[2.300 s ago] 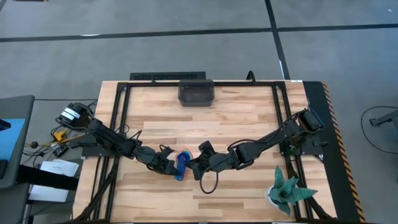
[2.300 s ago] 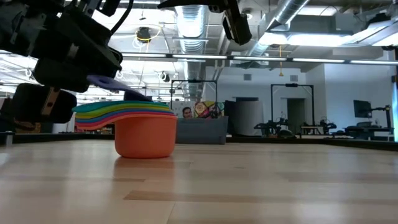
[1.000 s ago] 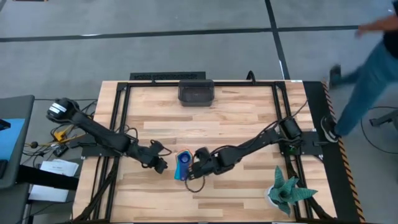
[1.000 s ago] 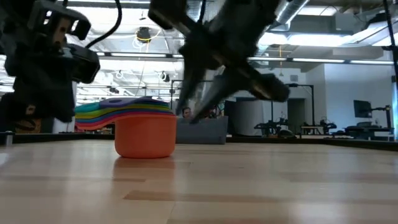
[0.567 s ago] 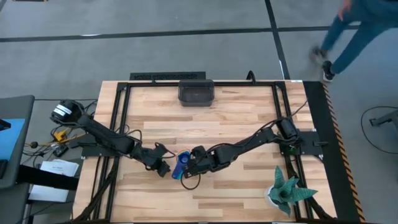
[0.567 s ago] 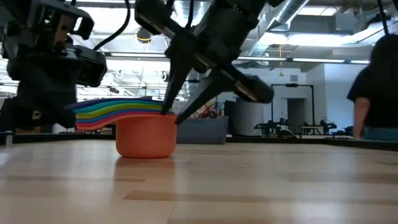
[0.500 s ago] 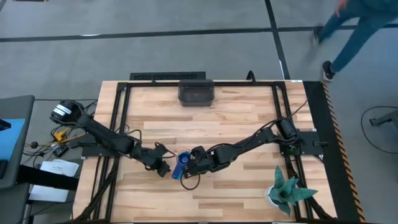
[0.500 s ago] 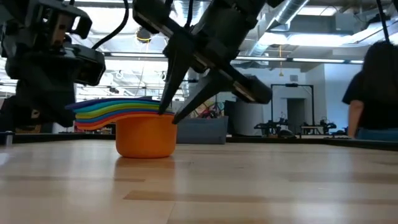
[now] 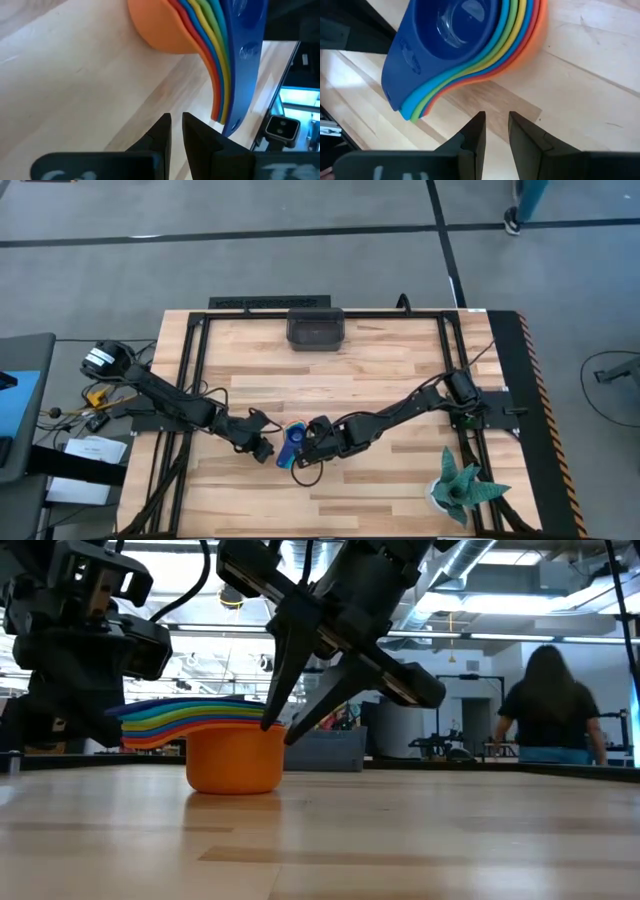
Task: Nest measuring cups in basket
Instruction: Stack the dark blue measuring cup on top of the light blue measuring cup, then put the nested measuring cups into the black bin
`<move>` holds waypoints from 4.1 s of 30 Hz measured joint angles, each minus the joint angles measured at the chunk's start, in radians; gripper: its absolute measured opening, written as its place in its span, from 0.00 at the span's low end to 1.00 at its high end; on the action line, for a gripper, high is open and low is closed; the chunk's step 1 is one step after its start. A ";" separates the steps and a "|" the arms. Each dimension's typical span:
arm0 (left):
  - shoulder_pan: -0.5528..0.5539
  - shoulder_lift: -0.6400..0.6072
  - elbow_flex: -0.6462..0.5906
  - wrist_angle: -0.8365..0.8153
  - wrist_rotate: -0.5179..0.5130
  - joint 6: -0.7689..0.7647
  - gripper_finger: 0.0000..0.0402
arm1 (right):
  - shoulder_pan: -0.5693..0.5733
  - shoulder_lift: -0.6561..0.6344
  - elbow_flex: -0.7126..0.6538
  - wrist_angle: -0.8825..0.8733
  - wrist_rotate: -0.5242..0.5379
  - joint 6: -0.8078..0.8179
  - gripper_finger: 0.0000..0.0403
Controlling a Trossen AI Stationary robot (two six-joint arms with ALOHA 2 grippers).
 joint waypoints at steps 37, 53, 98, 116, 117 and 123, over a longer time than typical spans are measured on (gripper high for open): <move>0.011 0.285 0.105 0.274 0.006 -0.077 0.08 | -0.019 0.000 0.000 0.018 -0.009 -0.075 0.26; 0.005 0.274 0.123 0.261 0.124 -0.100 0.08 | -0.017 0.000 0.000 -0.034 -0.033 -0.098 0.26; -0.224 -0.172 0.138 -0.049 -0.566 0.101 0.12 | 0.106 -0.232 -0.072 -0.350 0.088 -0.200 0.60; -0.403 0.140 0.028 0.277 -0.828 -0.148 0.79 | 0.207 -0.513 -0.489 0.080 0.217 0.104 0.61; -0.403 0.170 0.028 0.320 -0.835 -0.150 0.80 | 0.205 -0.513 -0.489 0.083 0.217 0.100 0.61; -0.402 0.358 0.034 0.600 -0.851 -0.136 0.82 | 0.205 -0.513 -0.489 0.099 0.184 0.074 0.61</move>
